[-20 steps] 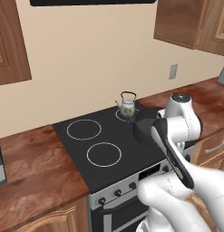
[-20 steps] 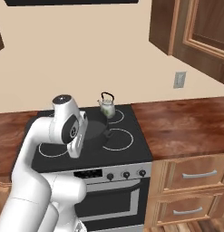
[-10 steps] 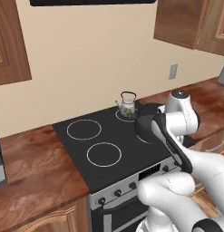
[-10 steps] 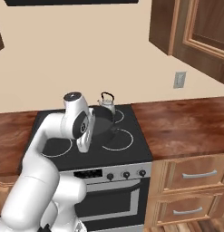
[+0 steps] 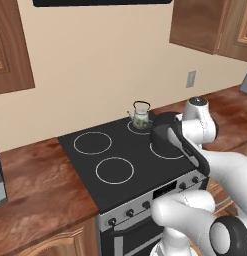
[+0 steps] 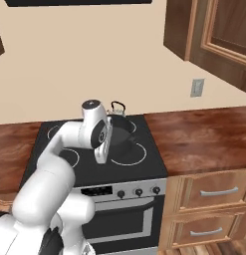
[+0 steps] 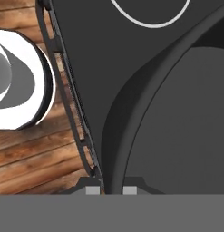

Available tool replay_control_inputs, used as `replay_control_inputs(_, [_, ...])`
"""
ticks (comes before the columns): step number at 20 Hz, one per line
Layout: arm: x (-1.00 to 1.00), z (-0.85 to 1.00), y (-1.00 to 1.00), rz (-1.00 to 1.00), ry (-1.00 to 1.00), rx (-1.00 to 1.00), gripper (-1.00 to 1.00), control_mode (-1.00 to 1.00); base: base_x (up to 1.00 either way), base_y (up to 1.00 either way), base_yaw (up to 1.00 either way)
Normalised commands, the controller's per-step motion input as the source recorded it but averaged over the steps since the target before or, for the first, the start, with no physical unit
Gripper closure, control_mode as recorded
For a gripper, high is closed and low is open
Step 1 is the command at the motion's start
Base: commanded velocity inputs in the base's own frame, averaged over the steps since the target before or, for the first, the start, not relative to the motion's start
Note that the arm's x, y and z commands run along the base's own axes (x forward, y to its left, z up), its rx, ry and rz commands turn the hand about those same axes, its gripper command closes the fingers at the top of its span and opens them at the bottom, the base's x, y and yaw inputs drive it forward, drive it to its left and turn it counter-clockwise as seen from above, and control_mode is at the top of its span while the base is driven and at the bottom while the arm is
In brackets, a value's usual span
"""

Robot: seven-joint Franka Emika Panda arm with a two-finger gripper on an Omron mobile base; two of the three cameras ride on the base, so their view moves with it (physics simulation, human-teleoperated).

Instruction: Pick the kettle from the cabinet and place it on a stove burner. Then pick the pot from the counter and place it on another stove burner. Finally, turn both burners on.

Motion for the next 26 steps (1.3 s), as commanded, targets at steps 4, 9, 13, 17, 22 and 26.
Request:
replay_control_inputs(4, [0.24,-0.15,-0.21,0.0,0.0,0.0,1.0,-1.0,0.0,0.0,0.0])
replay_control_inputs(9, [0.22,-0.15,-0.17,0.0,0.0,0.0,1.0,-1.0,0.0,0.0,0.0])
replay_control_inputs(13, [0.17,-0.15,-0.11,0.0,0.0,0.0,1.0,-1.0,0.0,0.0,0.0])
replay_control_inputs(17, [0.15,-0.17,-0.06,0.0,0.0,0.0,1.0,-1.0,0.0,0.0,0.0])
replay_control_inputs(22, [0.15,-0.19,-0.04,0.0,0.0,0.0,1.0,-1.0,0.0,0.0,0.0])
replay_control_inputs(26, [0.14,-0.17,-0.04,0.0,0.0,0.0,1.0,-1.0,0.0,0.0,0.0])
